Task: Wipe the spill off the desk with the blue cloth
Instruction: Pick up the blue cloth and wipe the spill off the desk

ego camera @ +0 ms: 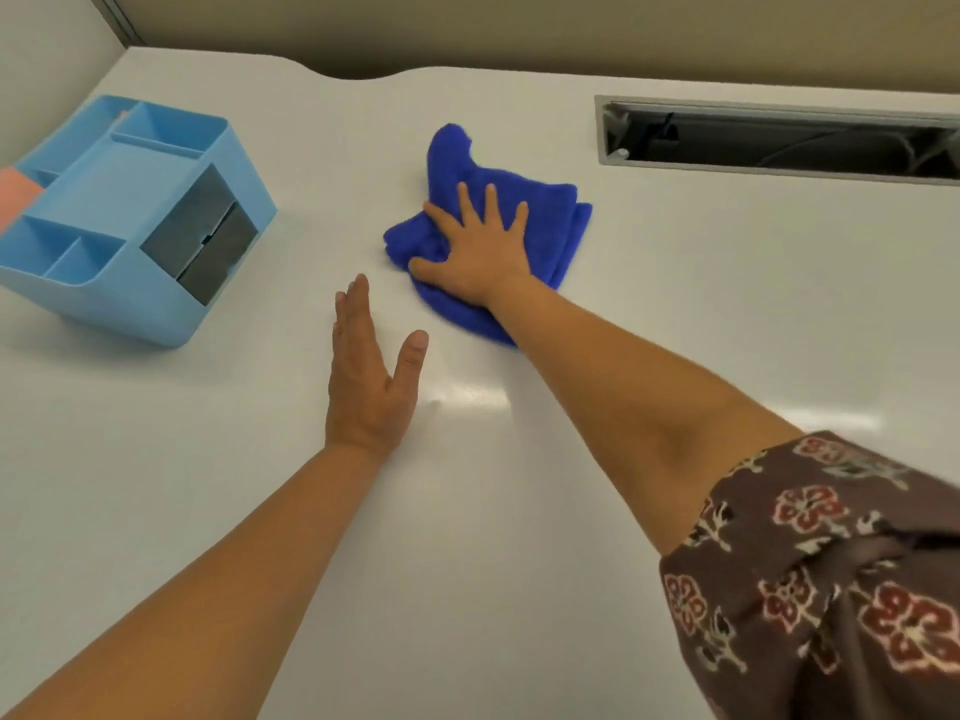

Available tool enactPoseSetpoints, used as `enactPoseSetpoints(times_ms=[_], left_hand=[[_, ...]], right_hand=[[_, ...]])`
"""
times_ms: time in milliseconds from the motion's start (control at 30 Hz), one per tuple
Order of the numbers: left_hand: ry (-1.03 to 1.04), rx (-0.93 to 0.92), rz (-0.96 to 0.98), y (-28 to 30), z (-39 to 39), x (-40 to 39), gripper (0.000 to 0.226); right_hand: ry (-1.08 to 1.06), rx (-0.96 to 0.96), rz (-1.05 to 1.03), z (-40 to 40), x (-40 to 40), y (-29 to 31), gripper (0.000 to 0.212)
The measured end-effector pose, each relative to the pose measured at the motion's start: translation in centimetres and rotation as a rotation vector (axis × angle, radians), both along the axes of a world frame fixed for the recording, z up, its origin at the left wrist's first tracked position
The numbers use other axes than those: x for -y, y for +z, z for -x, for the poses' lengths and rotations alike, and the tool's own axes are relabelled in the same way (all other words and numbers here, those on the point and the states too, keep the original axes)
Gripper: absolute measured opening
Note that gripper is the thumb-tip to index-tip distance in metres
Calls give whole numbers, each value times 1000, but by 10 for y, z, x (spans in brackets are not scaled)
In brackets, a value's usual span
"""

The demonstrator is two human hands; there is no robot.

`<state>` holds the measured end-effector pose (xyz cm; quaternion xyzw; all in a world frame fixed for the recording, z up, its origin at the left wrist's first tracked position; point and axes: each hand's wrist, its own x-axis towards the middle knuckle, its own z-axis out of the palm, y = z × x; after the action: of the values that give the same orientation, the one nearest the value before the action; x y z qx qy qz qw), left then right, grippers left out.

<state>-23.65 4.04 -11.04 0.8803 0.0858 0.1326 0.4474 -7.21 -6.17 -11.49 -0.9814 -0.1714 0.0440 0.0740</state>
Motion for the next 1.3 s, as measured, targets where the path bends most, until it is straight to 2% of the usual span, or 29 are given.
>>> enactPoseSetpoints(times_ms=[100, 233, 400, 567, 700, 833, 933, 1000, 1100, 1200, 1300], left_hand=[[16, 25, 86, 6, 5, -2, 73], [22, 28, 182, 13, 17, -4, 75], [-28, 1, 88, 11, 32, -2, 73], [-61, -52, 25, 7, 42, -1, 62], [-69, -52, 46, 5, 49, -5, 68], [-67, -29, 119, 8, 47, -4, 72], [-76, -10, 145, 8, 44, -3, 72], [-81, -5, 165, 8, 40, -1, 72], [-82, -4, 173, 9, 37, 1, 72], [-71, 17, 202, 10, 38, 1, 71], [-57, 30, 223, 9, 38, -2, 72]], right_hand=[[76, 8, -27, 49, -6, -4, 68], [137, 17, -53, 111, 7, -5, 62], [158, 12, -29, 180, 34, -4, 62], [163, 3, -23, 236, 79, -5, 62], [-117, 12, -17, 229, 129, -4, 63], [-422, 11, -15, 166, 167, 2, 59], [-522, 5, -9, 114, 154, 5, 60], [-478, -9, 10, 92, 125, 5, 62], [-292, -5, 6, 83, 66, 4, 63], [-102, -2, 4, 106, 15, 2, 64], [1, 4, -33, 151, 0, -2, 63]])
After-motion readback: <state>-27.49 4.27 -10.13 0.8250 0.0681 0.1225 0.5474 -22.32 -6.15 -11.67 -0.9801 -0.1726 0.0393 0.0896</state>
